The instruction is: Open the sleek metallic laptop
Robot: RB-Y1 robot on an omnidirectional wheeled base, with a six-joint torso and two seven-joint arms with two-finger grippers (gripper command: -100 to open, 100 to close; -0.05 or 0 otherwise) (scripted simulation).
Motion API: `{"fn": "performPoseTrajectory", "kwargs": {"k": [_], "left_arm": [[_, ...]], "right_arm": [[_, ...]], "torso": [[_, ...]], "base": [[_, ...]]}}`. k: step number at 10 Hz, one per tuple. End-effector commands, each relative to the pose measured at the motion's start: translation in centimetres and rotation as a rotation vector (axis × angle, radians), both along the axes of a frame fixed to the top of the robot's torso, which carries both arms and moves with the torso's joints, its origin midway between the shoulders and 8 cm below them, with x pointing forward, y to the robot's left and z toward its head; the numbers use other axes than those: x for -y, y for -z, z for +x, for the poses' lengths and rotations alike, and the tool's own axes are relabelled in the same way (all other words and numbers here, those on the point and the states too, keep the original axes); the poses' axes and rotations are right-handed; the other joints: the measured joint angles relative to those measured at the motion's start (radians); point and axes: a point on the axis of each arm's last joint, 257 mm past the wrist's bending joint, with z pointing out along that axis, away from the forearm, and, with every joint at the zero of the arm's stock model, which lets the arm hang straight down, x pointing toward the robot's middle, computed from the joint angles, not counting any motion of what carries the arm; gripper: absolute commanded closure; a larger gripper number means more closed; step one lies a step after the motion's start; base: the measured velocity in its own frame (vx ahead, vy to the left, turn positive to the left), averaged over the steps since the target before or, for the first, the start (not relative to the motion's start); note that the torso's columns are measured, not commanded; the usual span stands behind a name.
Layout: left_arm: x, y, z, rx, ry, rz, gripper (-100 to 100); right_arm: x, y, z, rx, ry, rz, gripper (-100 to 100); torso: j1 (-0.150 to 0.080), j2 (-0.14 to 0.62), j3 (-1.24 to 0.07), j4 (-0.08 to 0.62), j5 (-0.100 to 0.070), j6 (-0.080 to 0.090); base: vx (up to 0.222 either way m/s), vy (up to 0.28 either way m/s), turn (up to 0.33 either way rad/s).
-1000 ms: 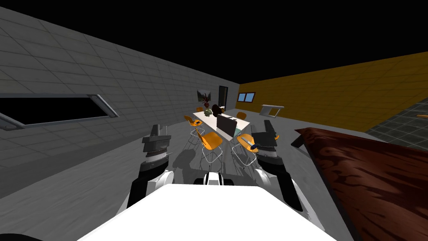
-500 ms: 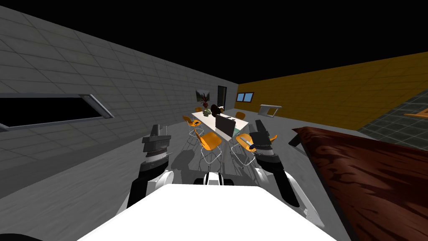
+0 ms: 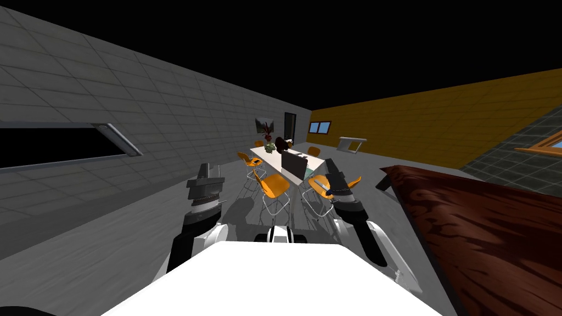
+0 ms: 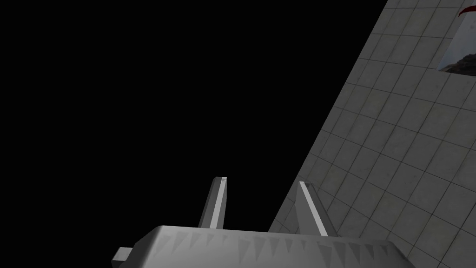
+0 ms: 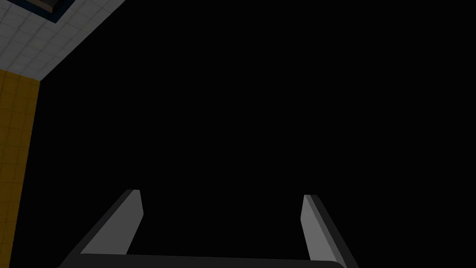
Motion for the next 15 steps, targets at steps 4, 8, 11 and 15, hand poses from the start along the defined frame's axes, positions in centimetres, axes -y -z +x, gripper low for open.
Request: {"fn": "performPoseTrajectory", "kwargs": {"k": [4,8,11,15], "left_arm": [[0.0,0.0,0.0,0.000,0.000,0.000,0],[0.0,0.0,0.0,0.000,0.000,0.000,0],[0.0,0.0,0.0,0.000,0.000,0.000,0],[0.0,0.0,0.0,0.000,0.000,0.000,0]], "right_arm": [[-2.1,1.0,0.9,0.028,0.127,-0.280,-100],[-3.2,1.7,1.4,0.043,0.190,-0.422,-100],[-3.9,2.2,1.8,0.061,0.241,-0.531,-100],[-5.1,3.1,2.6,0.099,0.328,-0.713,-100]], "torso": [[0.000,0.000,0.000,0.000,0.000,0.000],[0.000,0.000,0.000,0.000,0.000,0.000],[0.000,0.000,0.000,0.000,0.000,0.000],[0.000,0.001,0.000,0.000,0.000,0.000]], "base": [[0.021,-0.018,-0.044],[0.015,-0.014,-0.028],[0.019,-0.015,-0.028],[0.019,-0.015,-0.033]]}}
